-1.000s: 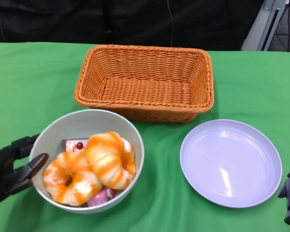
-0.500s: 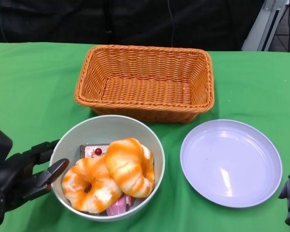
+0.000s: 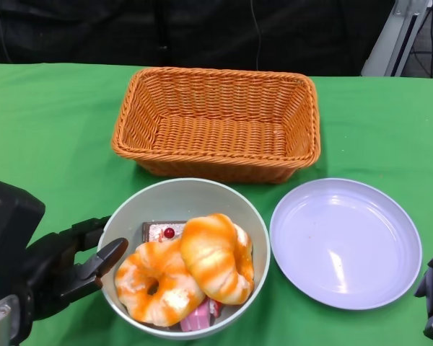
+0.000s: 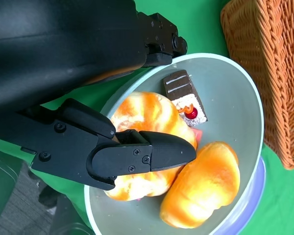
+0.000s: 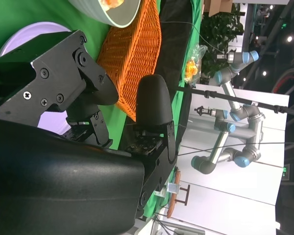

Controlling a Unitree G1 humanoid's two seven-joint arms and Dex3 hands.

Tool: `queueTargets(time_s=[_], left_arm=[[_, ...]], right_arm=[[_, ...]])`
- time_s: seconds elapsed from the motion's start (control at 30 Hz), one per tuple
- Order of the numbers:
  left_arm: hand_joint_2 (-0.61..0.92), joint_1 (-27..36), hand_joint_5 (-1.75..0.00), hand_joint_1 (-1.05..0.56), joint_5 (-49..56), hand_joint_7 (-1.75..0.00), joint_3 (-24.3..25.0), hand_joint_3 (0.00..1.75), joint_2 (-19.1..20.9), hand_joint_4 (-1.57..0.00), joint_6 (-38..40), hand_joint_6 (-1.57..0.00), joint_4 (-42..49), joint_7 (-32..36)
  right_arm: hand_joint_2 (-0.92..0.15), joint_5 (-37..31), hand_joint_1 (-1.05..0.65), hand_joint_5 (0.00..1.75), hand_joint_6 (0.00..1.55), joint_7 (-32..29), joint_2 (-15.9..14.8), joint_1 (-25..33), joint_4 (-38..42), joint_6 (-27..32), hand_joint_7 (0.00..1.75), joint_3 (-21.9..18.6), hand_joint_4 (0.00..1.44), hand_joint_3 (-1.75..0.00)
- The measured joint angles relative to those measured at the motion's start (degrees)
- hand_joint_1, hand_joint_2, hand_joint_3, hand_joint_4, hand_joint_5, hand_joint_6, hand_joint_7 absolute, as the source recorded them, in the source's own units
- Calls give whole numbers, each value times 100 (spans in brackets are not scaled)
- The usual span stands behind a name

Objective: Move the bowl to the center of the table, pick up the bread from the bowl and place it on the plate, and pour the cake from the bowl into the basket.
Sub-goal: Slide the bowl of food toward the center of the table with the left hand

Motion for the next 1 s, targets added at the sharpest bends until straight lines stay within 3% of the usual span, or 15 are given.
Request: queueTargets(time_s=[0.33, 0.8, 0.9, 1.0], left_arm=[[92, 7, -1, -76, 146, -1, -144, 55, -233, -14, -260, -10, -28, 309], [92, 299, -6, -70, 1378, -5, -124, 46, -638, -28, -2549, -23, 267, 1859], [92, 330, -8, -71, 1413, -5, -35, 41, -700, -34, -2926, -27, 377, 2007], [92, 369, -10, -59, 1329, -7, 139, 27, -800, -43, -3455, -40, 544, 2072]], right_arm=[[-44, 16, 2, 175, 61, 5, 15, 1, 12, -28, 155, 11, 72, -136], [-45, 33, 1, 175, 62, 16, 13, 5, 40, -69, 154, -4, 72, -135], [-46, 23, 2, 175, 62, 16, 13, 5, 39, -70, 154, -4, 72, -135], [-46, 18, 4, 175, 62, 12, 13, 5, 37, -69, 154, -4, 72, -136]])
